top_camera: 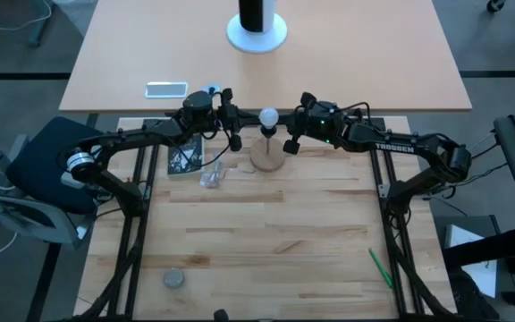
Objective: Screw lightbulb
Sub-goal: Insert the lightbulb into the black lamp
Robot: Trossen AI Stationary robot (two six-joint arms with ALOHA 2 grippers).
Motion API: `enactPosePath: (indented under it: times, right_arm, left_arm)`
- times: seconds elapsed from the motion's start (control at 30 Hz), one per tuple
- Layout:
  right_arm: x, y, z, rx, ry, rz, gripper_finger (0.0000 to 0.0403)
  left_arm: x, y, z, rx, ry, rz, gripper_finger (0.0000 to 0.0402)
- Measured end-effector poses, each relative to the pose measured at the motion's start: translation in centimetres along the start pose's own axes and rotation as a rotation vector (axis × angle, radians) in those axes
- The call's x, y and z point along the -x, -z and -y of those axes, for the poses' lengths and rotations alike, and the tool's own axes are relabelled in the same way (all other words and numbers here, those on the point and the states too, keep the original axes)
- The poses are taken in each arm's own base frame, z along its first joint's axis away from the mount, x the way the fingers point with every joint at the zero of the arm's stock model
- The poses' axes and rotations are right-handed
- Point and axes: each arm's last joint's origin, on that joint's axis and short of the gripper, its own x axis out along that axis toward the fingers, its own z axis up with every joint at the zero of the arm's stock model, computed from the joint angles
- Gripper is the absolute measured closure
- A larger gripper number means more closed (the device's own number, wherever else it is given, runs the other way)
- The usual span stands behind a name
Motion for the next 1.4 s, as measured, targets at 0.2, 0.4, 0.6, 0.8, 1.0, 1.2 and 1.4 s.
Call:
enactPosePath:
  times: [0.2,0.4,0.6,0.8,1.0,1.2,1.4]
  right_arm:
    - [0.2,0.1,0.2,-0.052,0.015,-0.018,0.0403]
    - [1.0,-0.6,0.5,-0.061,0.006,0.022,0.0403]
    - [1.2,-0.9,0.6,-0.07,-0.022,0.062,0.0403]
    - [1.1,-0.9,0.3,-0.07,-0.054,0.071,0.0403]
    - [1.2,-0.9,0.2,-0.085,-0.044,0.052,0.0403]
    - [1.2,-0.6,0.1,-0.081,-0.026,0.005,0.0403]
    - [1.1,-0.6,0.0,-0.06,-0.044,0.028,0.0403]
  left_arm:
    - [0.0,0.1,0.0,0.009,0.01,-0.003,0.0401]
    - [0.0,-0.3,0.3,0.01,0.103,0.051,0.0401]
    - [0.0,-0.3,0.2,0.012,0.094,0.049,0.0401]
    - [0.0,-0.2,0.1,0.012,0.049,0.034,0.0401]
    - [0.3,-0.3,0.1,0.024,0.044,0.013,0.0401]
    - [0.8,-0.7,0.2,0.032,0.048,0.002,0.0401]
    - [0.6,-0.4,0.2,0.035,0.057,-0.005,0.0401]
